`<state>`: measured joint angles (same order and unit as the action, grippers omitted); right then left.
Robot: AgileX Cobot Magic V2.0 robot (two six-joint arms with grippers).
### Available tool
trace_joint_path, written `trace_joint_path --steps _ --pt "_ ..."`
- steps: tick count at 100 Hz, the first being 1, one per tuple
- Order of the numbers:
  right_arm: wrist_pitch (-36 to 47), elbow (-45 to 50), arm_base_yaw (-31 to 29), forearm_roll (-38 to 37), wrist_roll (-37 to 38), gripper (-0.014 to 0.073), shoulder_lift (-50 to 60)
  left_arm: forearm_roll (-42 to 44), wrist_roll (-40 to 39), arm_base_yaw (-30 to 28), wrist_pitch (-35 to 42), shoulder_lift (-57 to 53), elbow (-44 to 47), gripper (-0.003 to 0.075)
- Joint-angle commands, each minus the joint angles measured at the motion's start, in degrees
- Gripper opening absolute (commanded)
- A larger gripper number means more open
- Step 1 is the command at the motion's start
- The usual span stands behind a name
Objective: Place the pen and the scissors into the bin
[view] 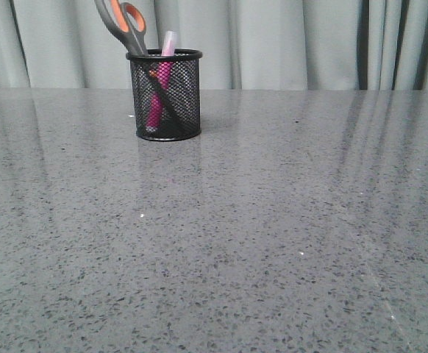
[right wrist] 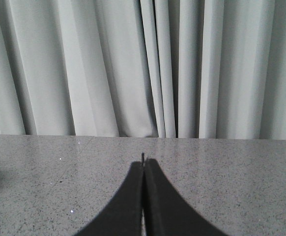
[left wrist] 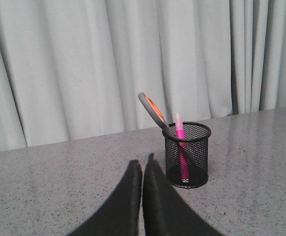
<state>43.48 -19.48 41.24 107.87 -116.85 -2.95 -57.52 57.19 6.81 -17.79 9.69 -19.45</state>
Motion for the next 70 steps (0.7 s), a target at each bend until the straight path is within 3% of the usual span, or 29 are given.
trace_joint_path --steps 1,70 --pt "-2.1 0.5 -0.4 -1.4 0.2 -0.0076 1.0 -2.0 -0.6 -0.2 3.2 -2.3 0.4 -0.0022" --pt "-1.9 2.7 -0.4 -1.4 0.2 -0.0076 1.5 -2.3 -0.6 -0.2 2.9 -6.0 3.7 -0.0022"
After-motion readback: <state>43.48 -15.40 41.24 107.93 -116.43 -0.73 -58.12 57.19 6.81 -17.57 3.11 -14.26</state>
